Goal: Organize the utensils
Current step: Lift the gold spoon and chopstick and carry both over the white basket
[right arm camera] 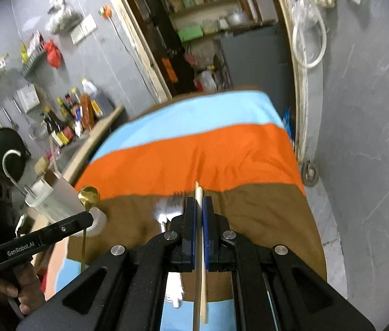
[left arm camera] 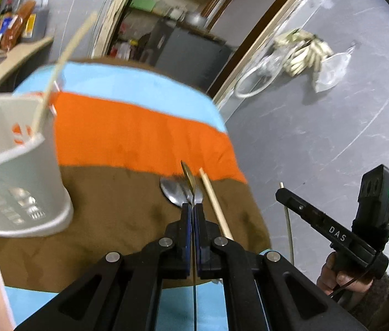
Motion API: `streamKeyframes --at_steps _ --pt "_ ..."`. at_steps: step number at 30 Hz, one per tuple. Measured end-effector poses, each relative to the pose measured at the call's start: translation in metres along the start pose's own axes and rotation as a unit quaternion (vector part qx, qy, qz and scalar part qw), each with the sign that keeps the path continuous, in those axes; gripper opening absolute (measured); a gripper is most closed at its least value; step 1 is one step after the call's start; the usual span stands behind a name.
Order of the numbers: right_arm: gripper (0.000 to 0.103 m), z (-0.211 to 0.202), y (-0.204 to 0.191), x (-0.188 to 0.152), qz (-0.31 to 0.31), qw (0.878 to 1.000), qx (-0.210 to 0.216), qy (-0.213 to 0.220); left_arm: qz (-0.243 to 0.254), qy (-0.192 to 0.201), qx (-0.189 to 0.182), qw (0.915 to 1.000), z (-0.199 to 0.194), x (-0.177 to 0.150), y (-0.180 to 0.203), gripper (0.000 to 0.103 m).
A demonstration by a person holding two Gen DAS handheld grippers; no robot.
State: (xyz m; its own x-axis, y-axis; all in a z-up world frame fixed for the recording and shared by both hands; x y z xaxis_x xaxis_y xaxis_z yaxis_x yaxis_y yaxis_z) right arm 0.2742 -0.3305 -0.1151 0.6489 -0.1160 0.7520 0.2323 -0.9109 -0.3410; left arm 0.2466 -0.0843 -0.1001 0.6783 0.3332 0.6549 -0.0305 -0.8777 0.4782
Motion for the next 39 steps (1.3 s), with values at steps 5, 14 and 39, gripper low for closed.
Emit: streamKeyframes --at_steps 5,14,39 --pt "0.004 -0.023 -0.021 0.016 0.011 0.998 0.002 0.054 0.013 0.032 -0.021 0.9992 -0.031 0.023 -0.003 0.003" --pt "0.004 -0.039 -0.101 0.042 0.002 0.987 0.069 0.147 0.029 0.091 -0.033 0.9949 -0.091 0.065 -0.026 0.003" --pt "0.004 0.033 -0.265 0.064 0.014 0.943 0.071 0.326 -0.054 0.237 0.051 0.9688 -0.145 0.124 -0.187 0.003"
Point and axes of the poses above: each gripper's, at about its wrist camera, not at the fingertips, and z roughly the way its jaws point, y to its right, x to its top, the point moved 2 cm from there along z, roughly the way its jaws point, and after that the axes turned 5 degrees about y, right-handed, at the moved point
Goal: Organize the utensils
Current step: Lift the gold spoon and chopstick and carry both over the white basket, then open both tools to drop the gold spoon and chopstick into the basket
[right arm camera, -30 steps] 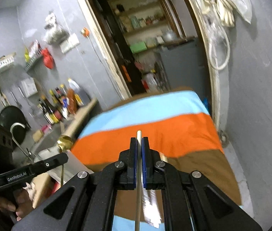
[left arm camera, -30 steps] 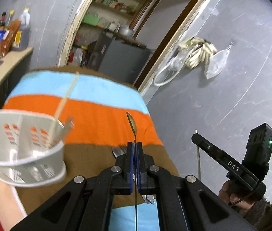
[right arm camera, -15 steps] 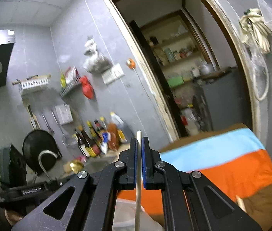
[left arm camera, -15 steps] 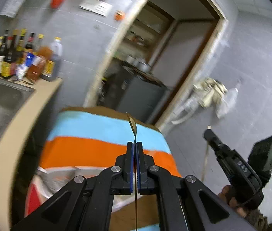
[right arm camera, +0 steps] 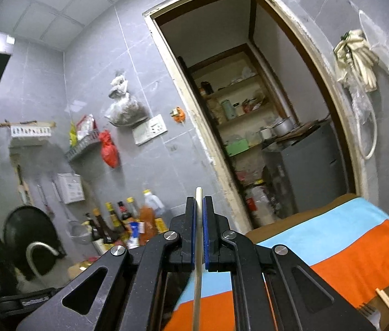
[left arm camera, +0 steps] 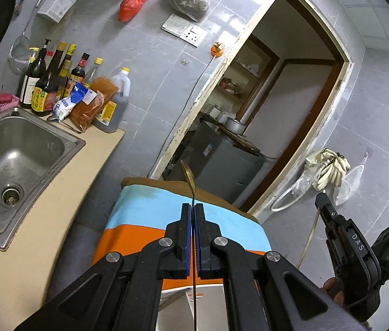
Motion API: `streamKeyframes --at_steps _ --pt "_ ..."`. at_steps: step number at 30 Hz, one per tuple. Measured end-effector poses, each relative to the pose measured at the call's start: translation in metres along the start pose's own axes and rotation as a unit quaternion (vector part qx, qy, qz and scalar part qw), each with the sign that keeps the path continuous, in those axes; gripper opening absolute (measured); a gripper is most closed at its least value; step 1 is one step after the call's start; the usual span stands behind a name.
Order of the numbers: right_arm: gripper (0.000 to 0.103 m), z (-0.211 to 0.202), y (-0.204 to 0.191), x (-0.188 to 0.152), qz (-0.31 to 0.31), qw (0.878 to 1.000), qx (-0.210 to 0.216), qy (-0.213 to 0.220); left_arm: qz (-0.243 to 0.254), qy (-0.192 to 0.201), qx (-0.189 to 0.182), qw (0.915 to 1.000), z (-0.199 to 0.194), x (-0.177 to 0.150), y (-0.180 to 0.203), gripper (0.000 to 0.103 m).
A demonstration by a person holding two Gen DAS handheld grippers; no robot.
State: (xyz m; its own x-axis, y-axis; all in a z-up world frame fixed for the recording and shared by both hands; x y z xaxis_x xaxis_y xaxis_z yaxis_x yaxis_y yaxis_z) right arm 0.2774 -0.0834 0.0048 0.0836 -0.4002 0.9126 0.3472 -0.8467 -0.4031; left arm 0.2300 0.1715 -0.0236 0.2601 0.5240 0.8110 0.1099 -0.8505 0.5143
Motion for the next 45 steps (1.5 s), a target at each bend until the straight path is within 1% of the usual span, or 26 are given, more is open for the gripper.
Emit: streamKeyframes --at_steps 7,12,24,29,33,36,37,38,39,41,44,45 --pt "0.004 0.004 0.000 -0.015 -0.023 0.999 -0.024 -0.004 0.017 -0.003 -0.003 0.9999 0.007 -0.015 -0.001 0.003" --pt "0.004 0.006 -0.004 -0.019 -0.036 0.999 -0.024 -0.008 0.033 -0.004 0.001 0.9994 0.009 -0.024 0.001 0.003" --pt "0.004 0.005 -0.003 -0.025 -0.045 0.999 -0.024 -0.020 0.063 -0.006 0.013 0.9979 0.004 -0.031 0.006 0.003" --pt "0.005 0.003 -0.003 -0.028 -0.051 0.998 -0.017 -0.039 0.079 -0.020 0.017 0.9965 0.003 -0.032 0.009 0.003" --pt "0.005 0.001 -0.002 -0.031 -0.058 0.995 -0.007 -0.076 0.075 -0.036 0.023 0.9963 0.001 -0.033 0.009 0.003" --pt "0.006 -0.005 0.000 -0.030 -0.060 0.995 -0.005 -0.084 0.081 -0.049 0.033 0.9949 0.001 -0.036 0.010 0.004" --pt "0.007 -0.006 0.001 -0.029 -0.061 0.994 -0.005 -0.085 0.082 -0.053 0.034 0.9946 0.001 -0.036 0.011 0.004" --pt "0.013 -0.009 0.002 -0.028 -0.062 0.994 -0.004 -0.087 0.083 -0.056 0.034 0.9944 0.001 -0.037 0.011 0.004" --pt "0.023 -0.011 0.002 -0.026 -0.061 0.994 -0.004 -0.088 0.083 -0.059 0.035 0.9942 0.000 -0.037 0.012 0.004" --pt "0.033 -0.015 0.004 -0.022 -0.057 0.994 -0.005 -0.089 0.084 -0.066 0.039 0.9935 -0.001 -0.038 0.014 0.004" --pt "0.034 -0.022 0.006 -0.012 -0.060 0.994 -0.009 -0.088 0.091 -0.079 0.040 0.9920 -0.002 -0.039 0.019 0.005" --pt "0.037 -0.025 0.008 -0.008 -0.061 0.994 -0.010 -0.089 0.094 -0.082 0.042 0.9913 -0.002 -0.039 0.021 0.006"
Point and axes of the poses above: each gripper's, at about its wrist camera, not at the fingertips, and z roughly the way its jaws point, y to its right, x to its top, the point moved 2 cm from there along z, roughly the way its jaws point, and after that the axes turned 5 degrees about y, right-handed, at the moved point
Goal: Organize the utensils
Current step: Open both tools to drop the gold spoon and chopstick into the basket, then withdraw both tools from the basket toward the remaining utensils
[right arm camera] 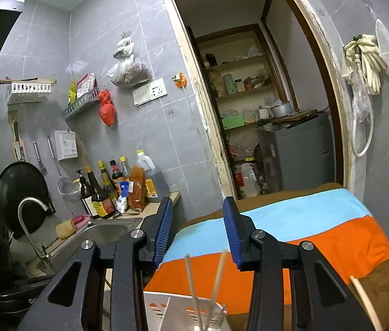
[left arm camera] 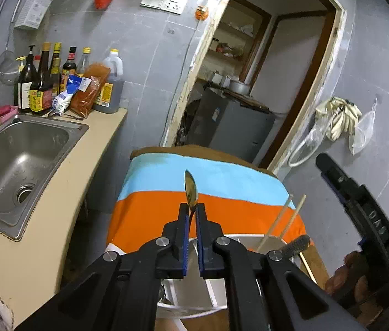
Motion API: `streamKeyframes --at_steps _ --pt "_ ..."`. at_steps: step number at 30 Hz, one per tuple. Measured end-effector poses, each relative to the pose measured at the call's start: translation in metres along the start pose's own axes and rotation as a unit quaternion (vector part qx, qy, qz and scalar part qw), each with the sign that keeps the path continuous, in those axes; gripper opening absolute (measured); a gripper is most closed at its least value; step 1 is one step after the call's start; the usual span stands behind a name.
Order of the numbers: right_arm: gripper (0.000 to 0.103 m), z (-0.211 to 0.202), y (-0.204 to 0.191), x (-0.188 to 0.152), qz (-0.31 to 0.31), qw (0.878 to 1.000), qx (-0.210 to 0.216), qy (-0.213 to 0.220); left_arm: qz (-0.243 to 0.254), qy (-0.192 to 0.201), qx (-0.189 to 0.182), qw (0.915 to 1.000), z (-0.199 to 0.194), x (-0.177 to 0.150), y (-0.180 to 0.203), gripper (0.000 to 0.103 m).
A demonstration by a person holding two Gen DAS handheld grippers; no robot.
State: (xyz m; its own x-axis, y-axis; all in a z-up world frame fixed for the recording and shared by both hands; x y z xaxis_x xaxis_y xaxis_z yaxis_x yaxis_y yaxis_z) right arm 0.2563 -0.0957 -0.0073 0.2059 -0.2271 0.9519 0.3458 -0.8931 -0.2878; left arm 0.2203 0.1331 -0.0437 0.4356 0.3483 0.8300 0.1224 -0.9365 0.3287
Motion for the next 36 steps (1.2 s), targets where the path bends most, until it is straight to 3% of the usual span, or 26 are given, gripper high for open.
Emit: streamKeyframes --at_steps 1,2,5,10,16,18,21,27,36 --pt "0.039 -0.004 0.002 0.003 -0.001 1.000 -0.001 0.001 0.002 -0.002 0.001 1.0000 -0.001 0.000 0.002 0.007" --pt "0.041 -0.007 0.004 0.007 -0.002 1.000 -0.002 0.002 0.003 -0.006 0.002 1.0000 0.000 0.001 0.003 0.016" --pt "0.041 -0.017 0.011 0.018 -0.010 1.000 -0.010 0.006 -0.005 -0.003 -0.001 1.0000 -0.004 0.000 0.005 0.051" --pt "0.051 -0.036 0.026 0.034 -0.021 0.999 -0.027 0.011 -0.011 0.003 0.002 0.9999 -0.011 0.004 0.014 0.054" --pt "0.075 -0.057 0.045 0.053 -0.044 0.998 -0.043 0.010 -0.006 0.034 -0.005 0.9994 -0.023 0.015 0.041 0.078" --pt "0.095 -0.063 0.054 0.059 -0.053 0.997 -0.055 0.001 0.000 0.048 0.000 0.9989 -0.027 0.018 0.055 0.085" --pt "0.100 -0.075 0.066 0.065 -0.070 0.995 -0.074 0.001 0.018 0.067 0.014 0.9975 -0.031 0.019 0.075 0.097" --pt "0.101 -0.100 0.094 0.079 -0.088 0.991 -0.097 0.003 0.060 0.098 0.034 0.9928 -0.035 0.010 0.118 0.101" --pt "0.101 -0.127 0.142 0.087 -0.097 0.989 -0.113 -0.006 0.099 0.122 0.022 0.9873 -0.038 -0.009 0.176 0.101"
Point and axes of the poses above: each gripper's, at about its wrist camera, not at the fingertips, and z roughly the way its jaws point, y to its right, x to its top, the point moved 2 cm from there along z, roughly the way its jaws point, and after that the axes turned 5 degrees about y, right-handed, at the moved point
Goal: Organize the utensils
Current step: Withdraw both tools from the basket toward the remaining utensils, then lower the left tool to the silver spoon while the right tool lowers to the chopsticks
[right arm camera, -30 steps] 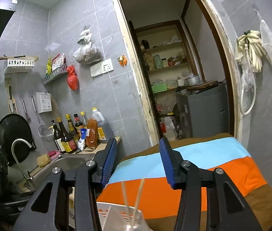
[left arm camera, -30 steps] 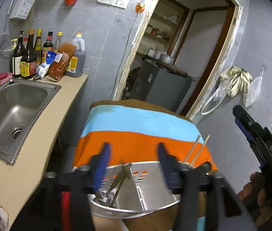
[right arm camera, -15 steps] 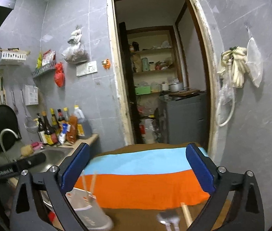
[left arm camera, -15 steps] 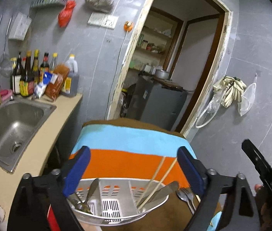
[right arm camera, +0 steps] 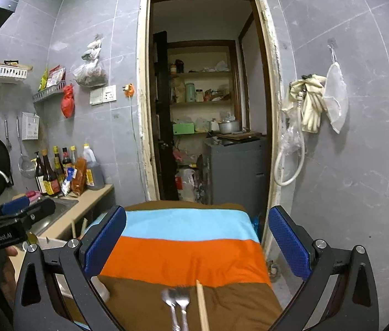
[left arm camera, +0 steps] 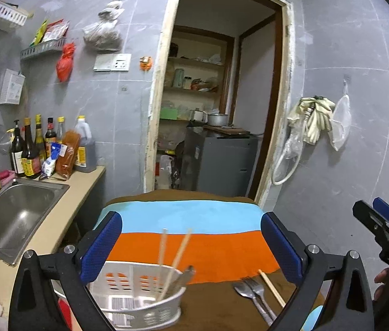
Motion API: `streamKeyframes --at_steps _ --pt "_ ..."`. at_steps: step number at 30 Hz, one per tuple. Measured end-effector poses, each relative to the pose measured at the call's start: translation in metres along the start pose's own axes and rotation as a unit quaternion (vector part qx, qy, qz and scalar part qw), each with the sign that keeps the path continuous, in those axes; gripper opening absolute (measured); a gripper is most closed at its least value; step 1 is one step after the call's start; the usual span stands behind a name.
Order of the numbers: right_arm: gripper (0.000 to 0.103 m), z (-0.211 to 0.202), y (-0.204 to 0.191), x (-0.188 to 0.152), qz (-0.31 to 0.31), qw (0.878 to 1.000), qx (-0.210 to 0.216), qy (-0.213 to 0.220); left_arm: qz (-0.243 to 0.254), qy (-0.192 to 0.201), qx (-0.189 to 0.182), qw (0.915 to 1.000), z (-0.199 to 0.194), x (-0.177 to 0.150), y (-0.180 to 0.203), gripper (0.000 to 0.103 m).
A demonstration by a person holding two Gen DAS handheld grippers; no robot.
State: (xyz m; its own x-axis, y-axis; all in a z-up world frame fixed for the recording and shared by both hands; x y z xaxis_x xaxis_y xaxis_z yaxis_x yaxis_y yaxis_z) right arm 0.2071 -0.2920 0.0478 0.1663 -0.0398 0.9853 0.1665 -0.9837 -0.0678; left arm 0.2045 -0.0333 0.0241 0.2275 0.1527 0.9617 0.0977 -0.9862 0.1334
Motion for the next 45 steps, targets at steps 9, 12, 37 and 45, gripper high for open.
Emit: streamKeyframes --at_steps 9,12,37,45 --pt "0.101 0.007 0.049 -0.027 0.006 0.999 -0.006 -0.035 0.006 -0.026 -0.009 0.9996 0.007 -0.030 0.040 0.101" --pt "0.101 0.013 0.063 -0.037 0.015 0.999 -0.008 -0.049 0.010 -0.044 -0.015 0.9989 0.014 -0.043 0.052 0.102" --pt "0.101 0.105 0.086 -0.190 -0.014 0.971 0.049 -0.235 -0.018 -0.270 -0.025 0.9623 0.127 -0.158 0.073 0.099" --pt "0.101 0.121 0.070 -0.206 -0.032 0.961 0.077 -0.263 -0.027 -0.301 -0.032 0.9526 0.144 -0.175 0.075 0.088"
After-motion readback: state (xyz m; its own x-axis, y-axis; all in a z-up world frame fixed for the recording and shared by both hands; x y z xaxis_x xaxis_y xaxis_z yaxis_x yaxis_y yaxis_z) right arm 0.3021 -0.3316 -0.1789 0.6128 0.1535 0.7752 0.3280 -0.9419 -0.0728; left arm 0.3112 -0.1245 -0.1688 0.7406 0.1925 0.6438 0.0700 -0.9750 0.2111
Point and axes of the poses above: each gripper's, at about its wrist camera, not at the fingertips, and z roughly the way its jaws point, y to its right, x to its top, the point moved 2 cm from there along z, roughly the way its jaws point, and after that the axes turned 5 degrees about y, right-handed, at the moved point
